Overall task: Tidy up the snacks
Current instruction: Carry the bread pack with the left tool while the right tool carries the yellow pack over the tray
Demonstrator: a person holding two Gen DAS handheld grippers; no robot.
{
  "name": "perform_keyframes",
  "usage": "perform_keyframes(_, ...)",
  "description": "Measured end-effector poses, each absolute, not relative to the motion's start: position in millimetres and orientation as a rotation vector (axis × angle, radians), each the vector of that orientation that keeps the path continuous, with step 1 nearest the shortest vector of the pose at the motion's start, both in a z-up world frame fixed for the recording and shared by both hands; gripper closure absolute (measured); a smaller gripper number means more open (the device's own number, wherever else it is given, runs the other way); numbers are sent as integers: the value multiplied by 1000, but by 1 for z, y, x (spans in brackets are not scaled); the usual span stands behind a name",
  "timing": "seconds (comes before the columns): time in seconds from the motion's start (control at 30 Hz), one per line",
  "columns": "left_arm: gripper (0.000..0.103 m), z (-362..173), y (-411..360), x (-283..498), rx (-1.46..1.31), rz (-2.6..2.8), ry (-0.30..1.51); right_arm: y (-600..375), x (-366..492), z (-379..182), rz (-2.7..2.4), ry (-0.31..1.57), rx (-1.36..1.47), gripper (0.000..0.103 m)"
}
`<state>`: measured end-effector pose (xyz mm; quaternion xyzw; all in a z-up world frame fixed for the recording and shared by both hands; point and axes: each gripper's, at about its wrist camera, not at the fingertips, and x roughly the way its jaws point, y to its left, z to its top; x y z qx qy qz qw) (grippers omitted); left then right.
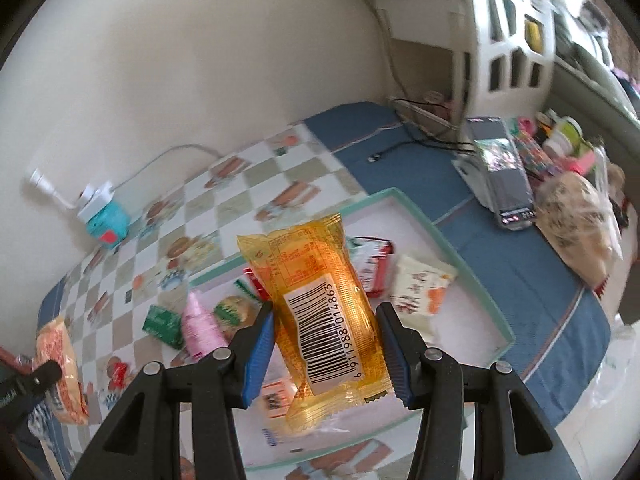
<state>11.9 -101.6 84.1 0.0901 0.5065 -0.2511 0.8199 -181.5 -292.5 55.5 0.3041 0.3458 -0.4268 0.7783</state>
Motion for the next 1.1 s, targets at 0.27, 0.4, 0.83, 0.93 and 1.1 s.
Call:
perform_keyframes(0.27, 68, 80, -146, -35, 315, -649, 1064, -307, -208, 59, -965, 705, 703, 50)
perform_keyframes(0.4, 68, 76, -160, -50, 348, -693, 1074, -312, -217, 58, -979, 696, 720, 50)
perform_keyframes(0.83, 68, 43, -180, -60, 407, -720, 1162, -317, -207, 29, -929, 796, 760, 50)
perform_keyframes(0.93, 68, 28, -185, -59, 417, -711, 1192, -314, -198, 17, -907, 840, 754, 50)
perform_keyframes(1.1, 68, 4, -190, -56, 429, -695, 1265, -313, -186, -3, -877, 905, 770, 50)
